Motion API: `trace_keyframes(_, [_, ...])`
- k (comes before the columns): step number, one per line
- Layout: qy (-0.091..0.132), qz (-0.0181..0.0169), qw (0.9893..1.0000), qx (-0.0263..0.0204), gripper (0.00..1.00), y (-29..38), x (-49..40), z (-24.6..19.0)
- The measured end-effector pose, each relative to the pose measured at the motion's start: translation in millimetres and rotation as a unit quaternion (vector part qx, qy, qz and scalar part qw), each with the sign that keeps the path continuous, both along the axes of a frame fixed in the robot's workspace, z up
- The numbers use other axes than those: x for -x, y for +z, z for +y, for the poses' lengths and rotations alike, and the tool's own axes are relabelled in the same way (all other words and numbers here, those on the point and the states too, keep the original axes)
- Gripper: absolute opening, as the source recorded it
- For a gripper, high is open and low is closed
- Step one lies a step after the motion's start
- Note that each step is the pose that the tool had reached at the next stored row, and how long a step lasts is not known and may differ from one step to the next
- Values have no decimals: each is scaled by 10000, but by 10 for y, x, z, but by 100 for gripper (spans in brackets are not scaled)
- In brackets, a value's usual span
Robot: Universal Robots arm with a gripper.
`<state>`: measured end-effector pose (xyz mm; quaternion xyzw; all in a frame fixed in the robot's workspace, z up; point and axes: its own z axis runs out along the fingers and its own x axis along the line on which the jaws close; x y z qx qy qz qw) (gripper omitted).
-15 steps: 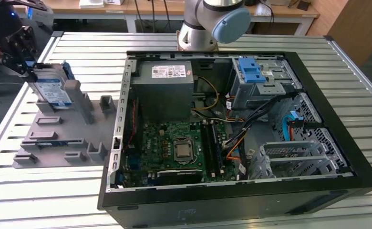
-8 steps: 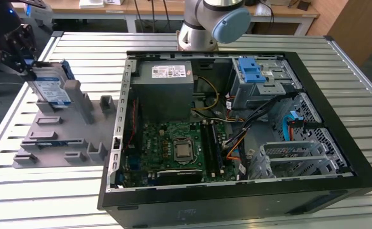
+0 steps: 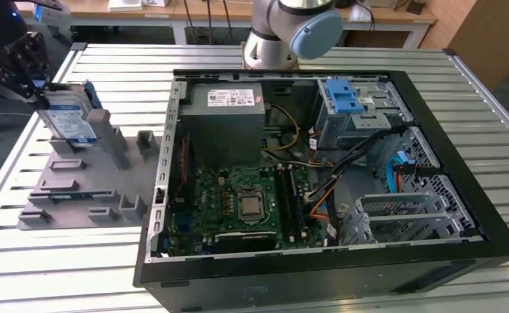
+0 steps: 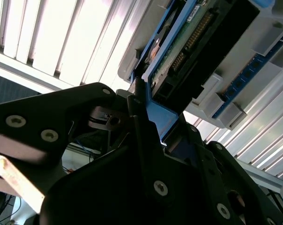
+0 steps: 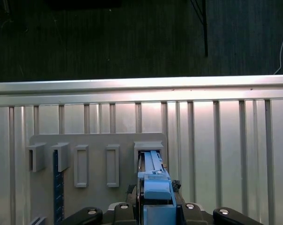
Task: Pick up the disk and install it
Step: 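Pick up the disk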
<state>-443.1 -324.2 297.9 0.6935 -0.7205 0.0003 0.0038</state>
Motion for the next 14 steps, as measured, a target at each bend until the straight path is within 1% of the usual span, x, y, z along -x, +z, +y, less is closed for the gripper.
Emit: trace_keyframes(14, [0, -2, 10000, -1, 36, 92, 0, 0])
